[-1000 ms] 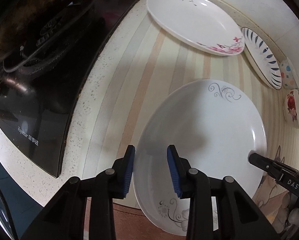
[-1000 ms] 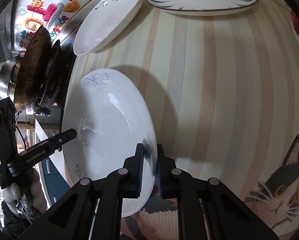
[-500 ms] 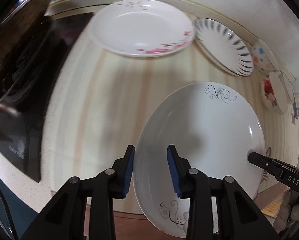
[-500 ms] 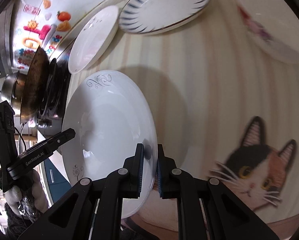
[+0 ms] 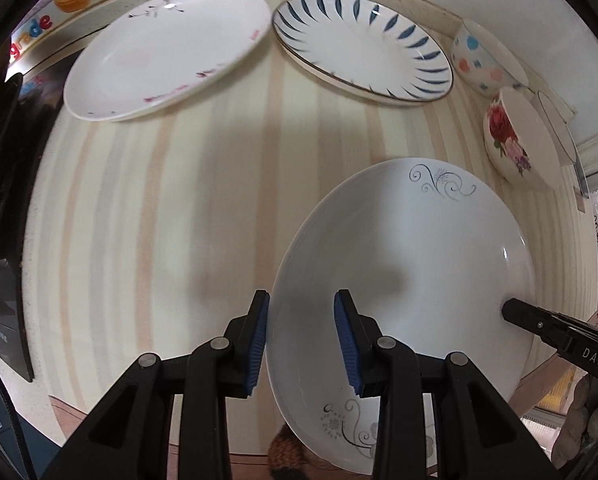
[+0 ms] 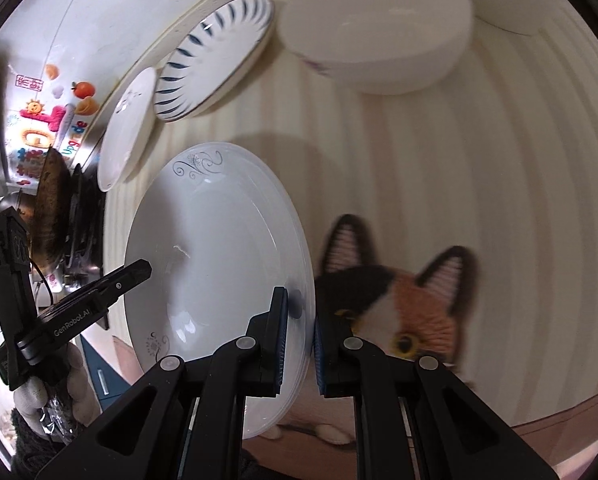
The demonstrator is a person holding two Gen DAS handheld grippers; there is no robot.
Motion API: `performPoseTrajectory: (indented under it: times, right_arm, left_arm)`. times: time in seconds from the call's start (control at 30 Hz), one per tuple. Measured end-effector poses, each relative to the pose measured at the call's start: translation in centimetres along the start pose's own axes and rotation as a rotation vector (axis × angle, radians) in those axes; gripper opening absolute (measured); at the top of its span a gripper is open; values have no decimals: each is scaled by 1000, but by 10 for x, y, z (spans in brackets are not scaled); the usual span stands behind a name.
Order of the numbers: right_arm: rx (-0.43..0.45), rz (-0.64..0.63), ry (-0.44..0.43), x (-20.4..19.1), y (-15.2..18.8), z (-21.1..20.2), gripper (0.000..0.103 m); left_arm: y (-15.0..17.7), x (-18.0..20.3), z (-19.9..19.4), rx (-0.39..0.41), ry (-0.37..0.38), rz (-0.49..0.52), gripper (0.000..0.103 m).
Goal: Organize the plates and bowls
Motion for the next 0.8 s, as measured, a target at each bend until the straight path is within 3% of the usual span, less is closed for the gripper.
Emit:
performPoseTrajectory:
  times: [0.57,0.8]
  right_arm:
    - [-23,10,15,15,-1,8,15]
    - [-27,35,15,17,0,9,16]
  left_arm:
    - [4,19,6,24,-37,18,30]
    - [0,18,-12,35,8,43,30]
Point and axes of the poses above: each gripper's, at about its wrist camera, not at the fingertips, and z roughly the way its jaws point, x to its right, y to its underside, the point moved 3 cm from there along z, roughly the way its jaws point, and after that the axes turned 1 degree about -z, right-handed, at the moved point
